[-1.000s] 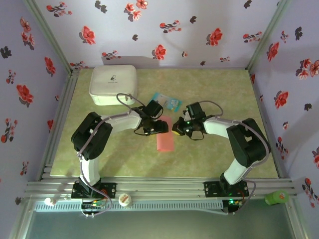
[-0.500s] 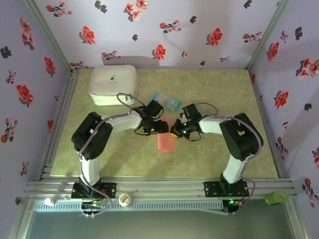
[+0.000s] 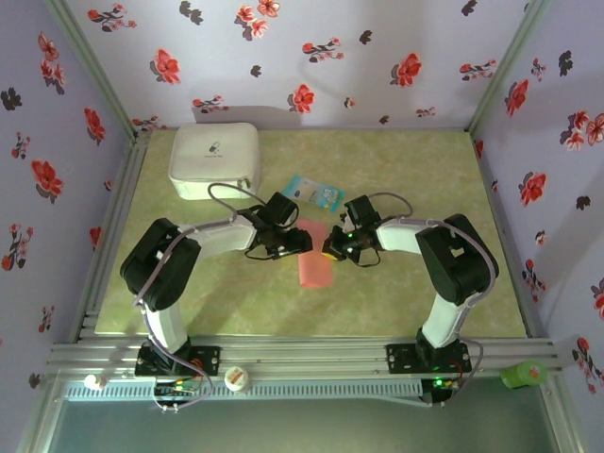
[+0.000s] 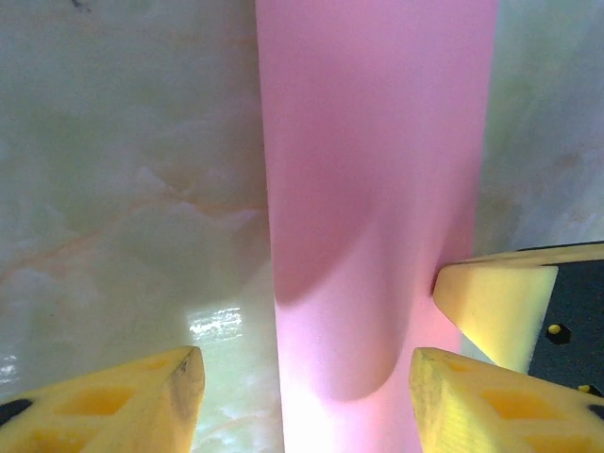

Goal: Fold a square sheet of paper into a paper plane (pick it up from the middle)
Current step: First fold the square sheet of paper in half at the center of the table.

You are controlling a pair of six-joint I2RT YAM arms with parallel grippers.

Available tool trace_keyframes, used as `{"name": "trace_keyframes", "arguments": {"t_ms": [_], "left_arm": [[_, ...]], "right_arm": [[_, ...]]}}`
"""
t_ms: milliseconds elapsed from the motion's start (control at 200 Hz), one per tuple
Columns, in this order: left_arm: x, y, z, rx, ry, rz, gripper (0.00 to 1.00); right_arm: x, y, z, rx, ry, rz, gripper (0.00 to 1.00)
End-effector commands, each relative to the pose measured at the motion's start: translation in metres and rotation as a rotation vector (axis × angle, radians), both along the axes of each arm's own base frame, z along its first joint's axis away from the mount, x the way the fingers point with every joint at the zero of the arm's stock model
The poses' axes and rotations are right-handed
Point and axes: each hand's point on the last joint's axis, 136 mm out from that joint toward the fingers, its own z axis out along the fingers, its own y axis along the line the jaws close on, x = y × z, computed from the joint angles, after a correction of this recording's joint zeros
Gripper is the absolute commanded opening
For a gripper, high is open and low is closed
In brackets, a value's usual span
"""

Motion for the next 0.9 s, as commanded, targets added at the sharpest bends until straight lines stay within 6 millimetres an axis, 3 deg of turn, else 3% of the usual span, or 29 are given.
{"name": "trace_keyframes", "arguments": {"t_ms": [0, 210, 645, 895], "left_arm": [[0.001, -0.009, 0.010, -0.078, -0.008, 0.003, 0.58], [0.002, -0.014, 0.011, -0.111, -0.017, 0.000, 0.54], [-0.002, -0.005, -0.014, -0.033, 0.041, 0.017, 0.42], [-0.005, 0.000, -0.023, 0.011, 0.060, 0.007, 0.41]], "right_arm": [[-0.013, -0.013, -0.023, -0.090, 0.073, -0.015, 0.00], [-0.014, -0.014, -0.025, -0.095, 0.080, -0.021, 0.00], [-0.010, -0.011, -0.018, -0.077, 0.068, -0.020, 0.00], [-0.006, -0.006, -0.012, -0.049, 0.056, -0.025, 0.01]]}}
